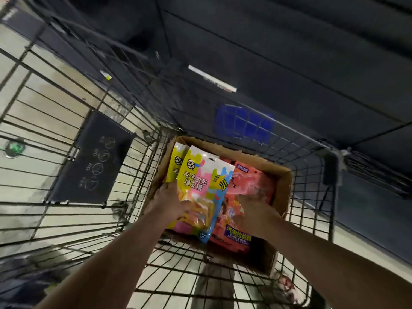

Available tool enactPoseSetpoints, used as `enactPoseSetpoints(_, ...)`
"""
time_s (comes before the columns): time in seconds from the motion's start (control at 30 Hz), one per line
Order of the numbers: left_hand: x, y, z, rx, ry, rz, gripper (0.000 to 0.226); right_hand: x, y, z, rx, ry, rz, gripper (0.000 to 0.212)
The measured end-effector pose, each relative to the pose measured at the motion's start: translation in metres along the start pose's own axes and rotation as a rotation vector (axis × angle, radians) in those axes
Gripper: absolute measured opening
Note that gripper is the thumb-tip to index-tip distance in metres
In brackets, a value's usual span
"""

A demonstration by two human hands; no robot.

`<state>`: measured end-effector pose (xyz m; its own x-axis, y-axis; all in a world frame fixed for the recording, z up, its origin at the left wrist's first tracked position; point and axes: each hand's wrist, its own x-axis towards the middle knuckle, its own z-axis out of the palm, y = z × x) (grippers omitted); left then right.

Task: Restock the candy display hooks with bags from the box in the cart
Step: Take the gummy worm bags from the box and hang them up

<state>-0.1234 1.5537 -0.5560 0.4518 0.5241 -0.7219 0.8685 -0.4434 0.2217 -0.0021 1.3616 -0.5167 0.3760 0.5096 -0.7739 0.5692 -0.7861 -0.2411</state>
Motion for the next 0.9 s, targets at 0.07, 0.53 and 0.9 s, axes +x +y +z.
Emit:
enactPoseSetpoints(0.07, 0.011, 0.003, 0.004, -0.071, 0.001, -0.045, 0.087, 0.012, 0.001, 0.008, 0.012, -0.005, 0.001, 0.059)
enactPoseSetpoints(0.53, 0.041, 0.004, 0.018, -0.358, 0.038, -0.182, 0.048, 0.064, 0.001, 0.035, 0.339, -0.014, 0.093, 0.035)
enactPoseSetpoints(0.9, 0.031, -0.067, -0.056, -0.433, 0.253, -0.199, 0.021, 0.105, -0.028, 0.048, 0.661, -0.013, 0.119, 0.05)
